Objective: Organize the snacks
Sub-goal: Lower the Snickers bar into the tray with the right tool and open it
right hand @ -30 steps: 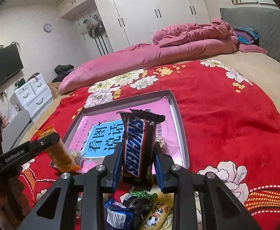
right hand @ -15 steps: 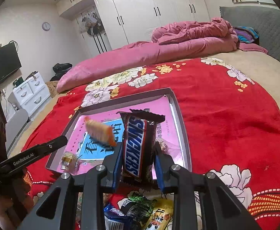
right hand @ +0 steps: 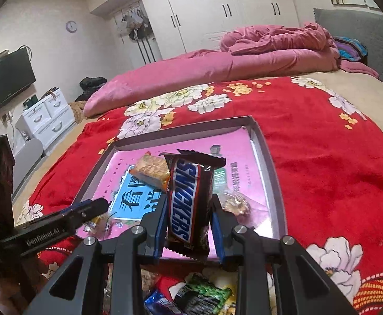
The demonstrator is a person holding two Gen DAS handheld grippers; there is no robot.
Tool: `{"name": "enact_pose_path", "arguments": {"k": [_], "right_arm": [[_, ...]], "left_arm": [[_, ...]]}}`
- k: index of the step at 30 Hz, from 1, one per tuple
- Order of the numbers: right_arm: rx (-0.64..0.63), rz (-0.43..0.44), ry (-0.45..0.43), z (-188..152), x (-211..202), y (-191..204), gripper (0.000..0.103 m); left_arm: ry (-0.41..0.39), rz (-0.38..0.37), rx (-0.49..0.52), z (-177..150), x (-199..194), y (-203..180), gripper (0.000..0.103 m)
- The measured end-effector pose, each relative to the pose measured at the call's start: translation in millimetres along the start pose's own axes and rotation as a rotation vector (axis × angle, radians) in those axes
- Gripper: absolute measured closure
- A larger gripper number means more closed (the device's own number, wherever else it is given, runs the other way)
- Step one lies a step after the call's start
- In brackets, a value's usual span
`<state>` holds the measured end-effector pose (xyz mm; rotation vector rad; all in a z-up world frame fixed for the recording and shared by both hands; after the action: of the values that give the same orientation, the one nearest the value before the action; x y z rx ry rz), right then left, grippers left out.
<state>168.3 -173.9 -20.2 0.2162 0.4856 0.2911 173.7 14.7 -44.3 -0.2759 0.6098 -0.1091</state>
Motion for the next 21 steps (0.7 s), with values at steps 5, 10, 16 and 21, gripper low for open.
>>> {"name": "enact_pose_path", "arguments": {"k": [5,10,16,21], "right_arm": [[0.003,0.000,0.047,-7,13,0,0.073],[0.008,-0.006,0.080,-13,17,-2,0.072],[0.010,-0.016,0.113,-19,22,-2,0.072],[0.007,-0.018,0.117,-20,22,-3,0.072]], "left_arm": [[0.004,0.014,0.062,-4,1,-8,0.064],[0.009,0.012,0.093,-6,1,-13,0.067],[0.015,0.005,0.097,-7,1,-13,0.075],[0.026,-0.004,0.103,-9,1,-15,0.082]]}}
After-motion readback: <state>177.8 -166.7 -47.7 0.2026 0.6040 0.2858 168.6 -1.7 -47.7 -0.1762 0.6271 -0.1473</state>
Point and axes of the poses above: each gripper's, at about its wrist camera, not at the fingertips, and x roughly the way its jaws point, y to its left, z to its top, the point moved 3 cm from there along x, roughly the way its jaws point, and after that the axes turned 13 degrees about -y, right-handed, at the moved point
